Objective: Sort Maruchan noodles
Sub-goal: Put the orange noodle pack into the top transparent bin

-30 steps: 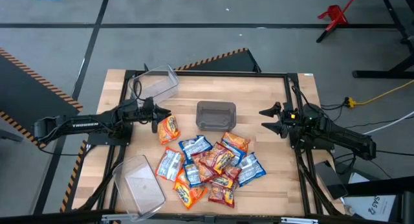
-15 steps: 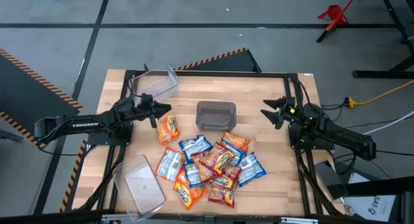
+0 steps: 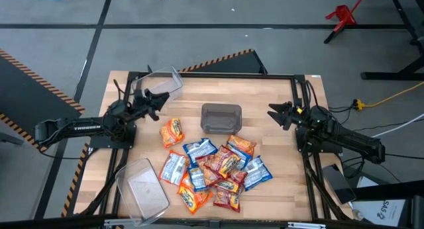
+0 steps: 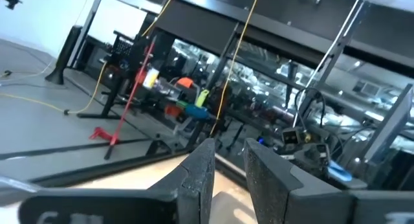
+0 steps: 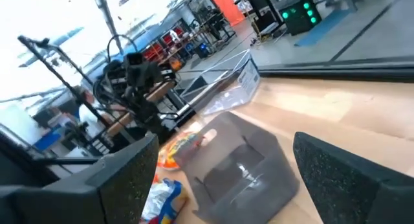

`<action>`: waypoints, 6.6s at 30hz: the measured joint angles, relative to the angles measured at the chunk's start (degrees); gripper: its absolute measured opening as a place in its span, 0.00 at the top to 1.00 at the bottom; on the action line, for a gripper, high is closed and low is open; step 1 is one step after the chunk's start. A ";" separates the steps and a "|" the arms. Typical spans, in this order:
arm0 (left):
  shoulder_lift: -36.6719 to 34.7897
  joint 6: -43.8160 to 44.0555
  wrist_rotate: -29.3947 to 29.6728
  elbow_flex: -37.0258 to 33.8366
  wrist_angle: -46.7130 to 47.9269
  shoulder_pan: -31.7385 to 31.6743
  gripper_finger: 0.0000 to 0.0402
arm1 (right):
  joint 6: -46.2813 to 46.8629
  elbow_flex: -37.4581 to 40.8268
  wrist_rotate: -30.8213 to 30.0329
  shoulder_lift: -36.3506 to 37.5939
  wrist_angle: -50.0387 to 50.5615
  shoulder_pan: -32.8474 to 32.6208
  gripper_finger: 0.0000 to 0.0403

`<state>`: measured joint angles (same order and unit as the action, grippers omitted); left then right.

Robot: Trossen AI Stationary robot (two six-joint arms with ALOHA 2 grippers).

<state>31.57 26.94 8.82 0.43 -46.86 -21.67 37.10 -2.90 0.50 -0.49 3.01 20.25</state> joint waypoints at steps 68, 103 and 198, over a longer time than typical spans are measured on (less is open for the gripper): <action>0.40 12.24 -10.35 10.06 -2.20 2.87 0.77 | -12.74 -10.90 1.31 -3.63 1.65 0.02 0.15; 36.30 5.72 -3.26 57.95 91.70 23.27 0.54 | -39.12 -37.40 -4.01 -46.48 35.83 -0.02 0.15; 66.22 2.68 20.92 94.33 136.93 23.09 0.98 | -38.93 -37.44 -3.96 -46.52 36.09 0.00 0.15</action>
<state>97.80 29.62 29.74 94.76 90.06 1.42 -1.83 -40.34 -3.46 -47.01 39.09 20.25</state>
